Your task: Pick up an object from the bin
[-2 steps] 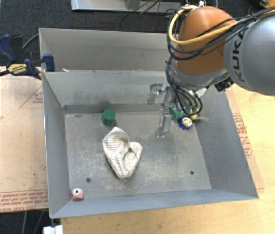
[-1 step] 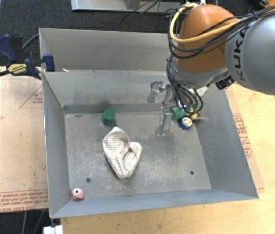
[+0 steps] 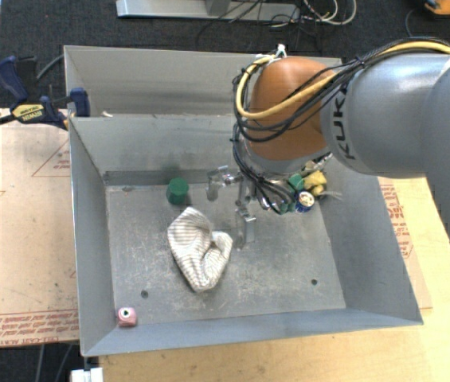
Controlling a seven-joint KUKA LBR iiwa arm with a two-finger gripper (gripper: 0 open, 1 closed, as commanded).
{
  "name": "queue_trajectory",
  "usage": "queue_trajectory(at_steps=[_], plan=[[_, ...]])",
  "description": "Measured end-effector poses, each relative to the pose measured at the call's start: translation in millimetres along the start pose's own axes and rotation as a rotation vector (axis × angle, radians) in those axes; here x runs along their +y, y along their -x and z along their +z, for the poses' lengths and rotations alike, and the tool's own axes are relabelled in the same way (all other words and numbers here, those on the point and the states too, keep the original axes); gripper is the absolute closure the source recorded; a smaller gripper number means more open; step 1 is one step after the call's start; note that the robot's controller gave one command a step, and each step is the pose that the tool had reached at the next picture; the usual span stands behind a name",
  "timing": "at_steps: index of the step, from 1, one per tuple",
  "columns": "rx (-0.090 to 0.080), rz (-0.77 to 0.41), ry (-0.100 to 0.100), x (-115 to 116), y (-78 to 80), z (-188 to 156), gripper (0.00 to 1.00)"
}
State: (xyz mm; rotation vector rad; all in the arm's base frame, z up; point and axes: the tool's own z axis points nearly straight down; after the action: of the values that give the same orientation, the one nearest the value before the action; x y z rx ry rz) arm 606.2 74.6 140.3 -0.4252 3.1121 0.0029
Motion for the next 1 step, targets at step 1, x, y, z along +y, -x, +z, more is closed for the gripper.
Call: queue_trajectory(at_steps=[1], plan=[[-0.004,-0.114,0.0,45.0,-9.1,-20.2,0.0]])
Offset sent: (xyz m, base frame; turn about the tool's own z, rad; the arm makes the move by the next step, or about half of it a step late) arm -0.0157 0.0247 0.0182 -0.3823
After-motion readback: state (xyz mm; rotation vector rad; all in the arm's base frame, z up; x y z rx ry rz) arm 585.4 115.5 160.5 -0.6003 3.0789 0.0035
